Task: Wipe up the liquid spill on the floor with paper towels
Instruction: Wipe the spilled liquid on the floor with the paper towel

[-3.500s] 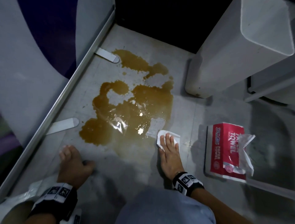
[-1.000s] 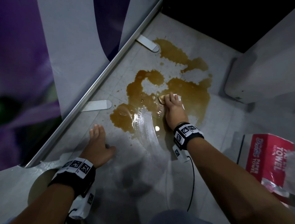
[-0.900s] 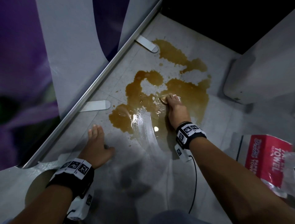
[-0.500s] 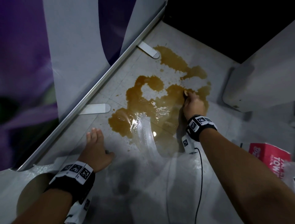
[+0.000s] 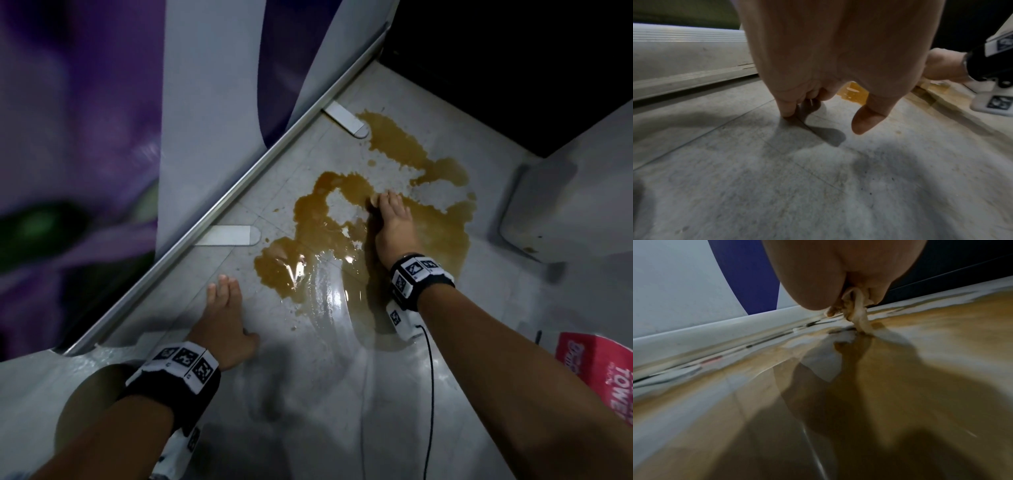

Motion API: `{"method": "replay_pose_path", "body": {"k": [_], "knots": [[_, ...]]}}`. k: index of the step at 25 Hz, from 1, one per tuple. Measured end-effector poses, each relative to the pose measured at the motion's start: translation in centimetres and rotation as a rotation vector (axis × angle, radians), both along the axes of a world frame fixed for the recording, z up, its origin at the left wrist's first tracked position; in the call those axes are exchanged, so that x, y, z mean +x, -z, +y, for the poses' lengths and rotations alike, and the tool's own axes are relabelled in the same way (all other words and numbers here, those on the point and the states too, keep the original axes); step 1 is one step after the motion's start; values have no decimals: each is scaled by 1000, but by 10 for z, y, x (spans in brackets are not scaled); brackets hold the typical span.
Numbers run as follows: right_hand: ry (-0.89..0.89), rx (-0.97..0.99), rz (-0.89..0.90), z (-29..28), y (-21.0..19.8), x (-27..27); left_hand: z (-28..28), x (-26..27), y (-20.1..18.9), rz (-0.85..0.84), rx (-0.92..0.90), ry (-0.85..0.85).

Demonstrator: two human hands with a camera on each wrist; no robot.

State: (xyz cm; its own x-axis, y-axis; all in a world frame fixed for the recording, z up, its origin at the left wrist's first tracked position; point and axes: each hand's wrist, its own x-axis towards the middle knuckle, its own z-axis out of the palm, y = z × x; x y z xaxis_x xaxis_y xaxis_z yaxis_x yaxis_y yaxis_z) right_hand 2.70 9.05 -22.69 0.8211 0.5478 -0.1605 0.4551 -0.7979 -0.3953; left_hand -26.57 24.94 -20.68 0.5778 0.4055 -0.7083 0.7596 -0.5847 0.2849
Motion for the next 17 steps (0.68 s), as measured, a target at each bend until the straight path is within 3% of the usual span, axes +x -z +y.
{"method": "replay_pose_path", "body": {"k": [4, 10, 15, 17], "knots": [[-71, -10, -75, 47, -6, 21, 4, -5, 3, -16, 7, 42], [-181, -267, -174, 90, 1, 2, 4, -4, 3, 33, 27, 102], [-283, -221, 12, 104, -5, -31, 4, -5, 4, 29, 10, 87], [-358, -163, 9, 98, -4, -41, 3, -5, 4, 26, 12, 91]]}}
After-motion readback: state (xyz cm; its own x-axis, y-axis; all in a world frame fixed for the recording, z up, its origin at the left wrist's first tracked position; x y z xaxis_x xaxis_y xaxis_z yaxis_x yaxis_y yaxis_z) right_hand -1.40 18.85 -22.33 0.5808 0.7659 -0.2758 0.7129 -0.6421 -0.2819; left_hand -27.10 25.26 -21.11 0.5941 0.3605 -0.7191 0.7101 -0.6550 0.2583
